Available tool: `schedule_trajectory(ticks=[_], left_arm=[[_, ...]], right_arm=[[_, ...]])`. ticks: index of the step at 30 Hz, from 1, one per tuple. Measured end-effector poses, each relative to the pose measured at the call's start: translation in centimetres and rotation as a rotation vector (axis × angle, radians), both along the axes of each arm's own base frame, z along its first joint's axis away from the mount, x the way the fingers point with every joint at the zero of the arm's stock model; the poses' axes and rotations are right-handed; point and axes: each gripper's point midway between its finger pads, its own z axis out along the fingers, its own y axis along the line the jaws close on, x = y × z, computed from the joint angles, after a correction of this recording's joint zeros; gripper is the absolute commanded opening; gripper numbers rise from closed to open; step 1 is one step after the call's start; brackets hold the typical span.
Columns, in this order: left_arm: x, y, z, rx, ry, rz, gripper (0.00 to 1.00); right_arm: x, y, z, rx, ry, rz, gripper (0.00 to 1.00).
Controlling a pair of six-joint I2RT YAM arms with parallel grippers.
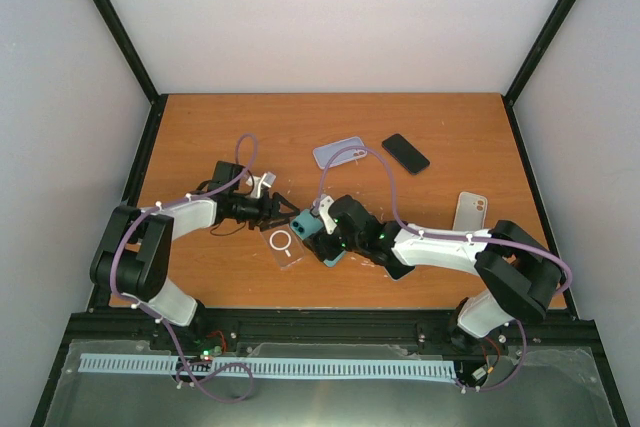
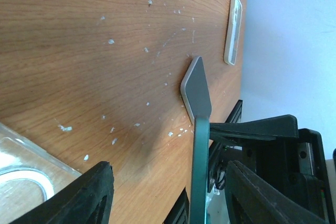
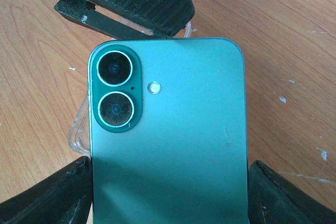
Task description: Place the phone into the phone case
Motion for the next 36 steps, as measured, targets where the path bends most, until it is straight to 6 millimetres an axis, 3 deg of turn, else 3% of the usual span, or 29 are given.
schedule_trajectory(ticks=[15, 20, 23, 26, 30, 36], left_arm=[[-0.4, -0.5, 0.5, -0.037, 0.004, -0.034, 0.39], [-0.2, -0.6, 0.9, -0.039, -0.011, -0.046, 0.19], [-0.2, -0.8, 1.2, -0.044, -0.017, -0.055, 0.08], [-0.3, -0.9, 1.3, -0.053, -0.018, -0.063, 0.02], [-0.3, -0.9, 1.5, -0.052, -0.023, -0.061, 0.00], [0.2, -0.4, 0.6, 0.003, 0.008, -0.008, 0.00]], right_arm=[[0.0, 0.8, 1.0, 0.011, -0.024, 0.026, 0.55], [0.1, 0.9, 1.3, 0.012, -0.030, 0.030, 0.55], [0.1, 0.9, 1.2, 0.005, -0.028, 0.031, 0.61], [-0.1, 0.8, 1.0, -0.008, -0.026, 0.031, 0.75], [-0.1, 0.6, 1.0, -0.028, -0.047, 0.026, 0.84], [-0.5, 0.6, 2.9, -0.061, -0.165, 0.044, 0.79]])
